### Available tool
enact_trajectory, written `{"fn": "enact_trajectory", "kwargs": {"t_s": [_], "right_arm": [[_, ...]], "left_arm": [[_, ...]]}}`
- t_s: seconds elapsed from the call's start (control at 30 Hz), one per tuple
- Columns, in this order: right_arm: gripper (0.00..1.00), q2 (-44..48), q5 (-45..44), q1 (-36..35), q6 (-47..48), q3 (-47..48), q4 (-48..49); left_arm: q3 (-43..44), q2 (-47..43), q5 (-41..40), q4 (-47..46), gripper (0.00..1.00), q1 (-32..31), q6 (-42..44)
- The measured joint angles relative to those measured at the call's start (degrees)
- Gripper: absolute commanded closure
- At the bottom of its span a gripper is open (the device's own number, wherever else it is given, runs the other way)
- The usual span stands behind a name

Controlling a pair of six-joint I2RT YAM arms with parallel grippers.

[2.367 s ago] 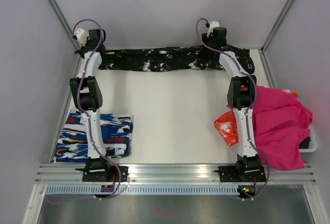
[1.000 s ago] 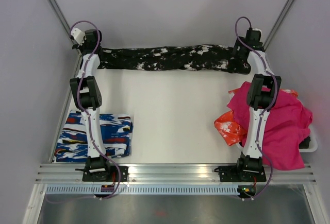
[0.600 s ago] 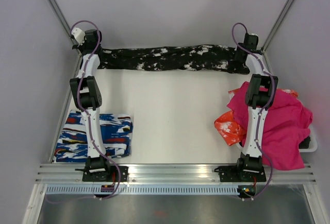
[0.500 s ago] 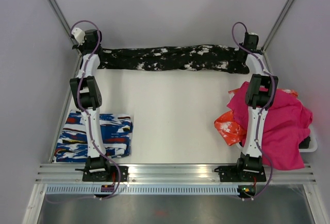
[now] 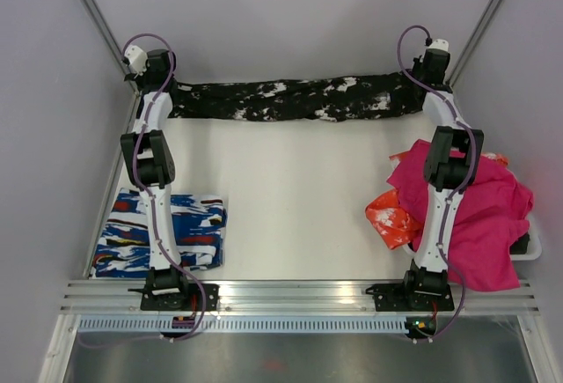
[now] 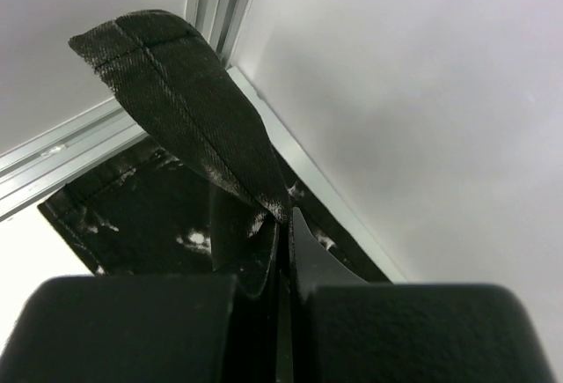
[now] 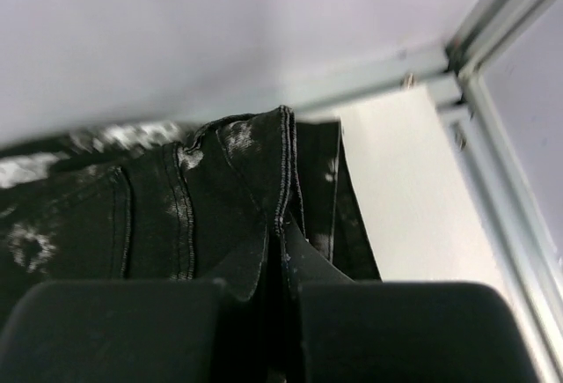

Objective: Fold and stack the trousers
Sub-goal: Fold the trousers

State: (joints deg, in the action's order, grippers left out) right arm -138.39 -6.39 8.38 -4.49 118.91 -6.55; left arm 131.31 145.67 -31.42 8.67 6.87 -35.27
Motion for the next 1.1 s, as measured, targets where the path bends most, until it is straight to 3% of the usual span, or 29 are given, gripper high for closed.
{"fn": "enact_trajectory", "kwargs": {"t_s": [0.23, 0.4, 0.8, 1.1], "right_arm": [[1.00, 3.5, 0.3, -0.3, -0.9, -5.7, 11.0], [1.00, 3.3, -0.6, -0.2, -2.1, -7.5, 13.7], [0.96, -5.7, -1.7, 0.1, -5.0, 1.1, 14.2], [0.58, -7.0, -2.3, 0.4, -4.6, 2.6, 11.1]], "left_arm": [[0.7, 0.0, -0.2, -2.9, 0.98, -0.2, 0.0], [2.9, 0.0, -1.4, -5.6, 0.98, -0.4, 0.0], [8.5, 3.0, -3.5, -6.2, 0.98, -0.5, -1.4], [8.5, 3.7, -5.6, 1.2, 0.98, -0.4, -1.4]]}}
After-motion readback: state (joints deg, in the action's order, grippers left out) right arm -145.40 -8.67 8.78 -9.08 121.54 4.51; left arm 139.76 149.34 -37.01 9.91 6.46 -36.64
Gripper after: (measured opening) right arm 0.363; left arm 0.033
